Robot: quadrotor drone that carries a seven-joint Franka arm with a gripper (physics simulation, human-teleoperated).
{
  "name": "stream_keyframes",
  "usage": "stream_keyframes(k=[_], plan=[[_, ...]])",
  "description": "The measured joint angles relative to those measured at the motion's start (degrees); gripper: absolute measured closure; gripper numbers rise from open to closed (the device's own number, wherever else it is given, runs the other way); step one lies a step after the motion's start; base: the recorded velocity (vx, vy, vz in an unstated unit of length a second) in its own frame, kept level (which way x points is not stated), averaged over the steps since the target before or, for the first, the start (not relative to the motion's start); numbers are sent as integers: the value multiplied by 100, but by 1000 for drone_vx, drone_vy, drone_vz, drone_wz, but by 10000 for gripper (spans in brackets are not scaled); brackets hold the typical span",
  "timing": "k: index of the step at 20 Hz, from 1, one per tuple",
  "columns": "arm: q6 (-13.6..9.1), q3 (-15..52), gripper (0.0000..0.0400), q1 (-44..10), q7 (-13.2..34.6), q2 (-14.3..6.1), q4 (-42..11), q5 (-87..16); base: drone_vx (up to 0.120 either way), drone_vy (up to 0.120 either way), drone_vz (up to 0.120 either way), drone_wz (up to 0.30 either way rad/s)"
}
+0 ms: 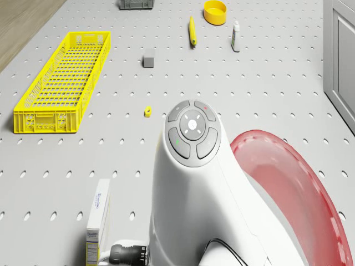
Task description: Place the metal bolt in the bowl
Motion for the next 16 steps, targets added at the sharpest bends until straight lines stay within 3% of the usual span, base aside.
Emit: stream_keyframes(k=[4,16], plan=[[19,101,0,-183,131,-150,-6,-3,120,-100,-90,0],[274,277,0,-432,336,-539,13,149,120,0,0,0]])
